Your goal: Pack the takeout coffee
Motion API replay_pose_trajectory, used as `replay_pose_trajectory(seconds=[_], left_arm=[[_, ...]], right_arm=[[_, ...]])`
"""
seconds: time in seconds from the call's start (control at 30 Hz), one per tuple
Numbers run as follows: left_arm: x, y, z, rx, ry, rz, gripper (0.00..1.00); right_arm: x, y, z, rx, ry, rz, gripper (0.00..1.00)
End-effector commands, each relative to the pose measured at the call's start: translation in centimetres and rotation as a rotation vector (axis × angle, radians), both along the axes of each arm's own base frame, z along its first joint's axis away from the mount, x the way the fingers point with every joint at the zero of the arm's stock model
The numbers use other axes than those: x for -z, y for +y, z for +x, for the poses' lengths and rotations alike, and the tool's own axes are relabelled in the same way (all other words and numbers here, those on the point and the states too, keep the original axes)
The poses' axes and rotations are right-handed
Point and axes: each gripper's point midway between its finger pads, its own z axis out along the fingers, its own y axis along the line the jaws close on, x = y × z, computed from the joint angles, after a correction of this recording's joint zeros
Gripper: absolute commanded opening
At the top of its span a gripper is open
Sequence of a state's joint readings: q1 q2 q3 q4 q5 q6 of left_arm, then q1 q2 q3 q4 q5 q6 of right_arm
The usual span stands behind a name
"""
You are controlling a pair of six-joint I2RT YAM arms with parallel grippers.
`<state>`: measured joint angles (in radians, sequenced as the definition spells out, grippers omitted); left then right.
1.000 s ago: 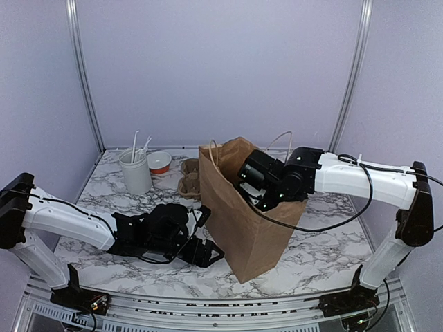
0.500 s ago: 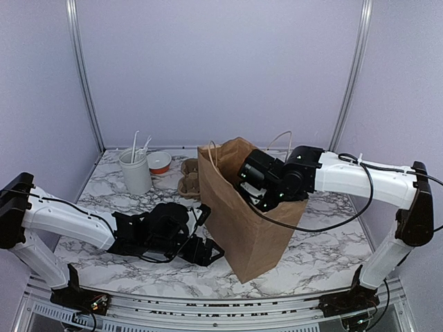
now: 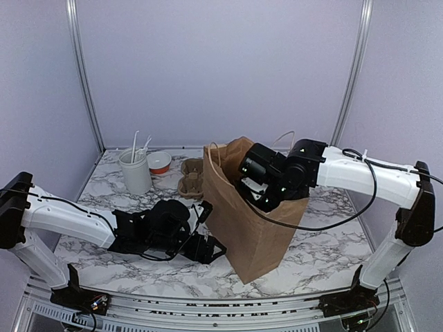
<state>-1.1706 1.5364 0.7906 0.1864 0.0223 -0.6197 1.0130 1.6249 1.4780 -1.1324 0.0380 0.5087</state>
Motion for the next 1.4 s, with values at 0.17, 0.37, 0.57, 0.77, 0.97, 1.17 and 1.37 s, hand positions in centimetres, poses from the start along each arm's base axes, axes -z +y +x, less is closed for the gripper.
replay_pose_trajectory(seconds=[0.17,0.37,0.57,0.77,0.97,1.17,1.37], left_arm=[[-1.4,-0.3,0.7,0.003,-0.028,-0.010,0.86],[-1.5,-0.2,0.7,0.003,-0.030,-0.012,0.86],[-1.5,-0.1,0.8,0.003,-0.030,-0.010,0.86],[-1.7,0.0,0.9,-0.001,-0.032,-0.014,0.86],[-2.2,0.1,1.1,-0.004,-0.037,-0.020,0.86],[-2.8,0.1,1.3,-0.005,-0.045,-0.023,0.86],[-3.4,0.4,1.6,-0.015,-0.048,-0.016,0.86]], right_arm=[[-2.8,0.8,0.5,-0.011,-0.046,0.032,0.80],[-3.7,1.1,0.8,-0.020,-0.060,0.039,0.83],[-4.2,1.3,1.0,-0.023,-0.068,0.042,0.84],[-5.7,1.6,1.4,-0.023,-0.092,0.062,0.84],[-7.6,1.9,2.0,-0.021,-0.132,0.086,0.85],[-9.9,2.0,2.7,-0.015,-0.187,0.121,0.85],[-12.8,1.9,3.8,-0.011,-0.262,0.154,0.85]])
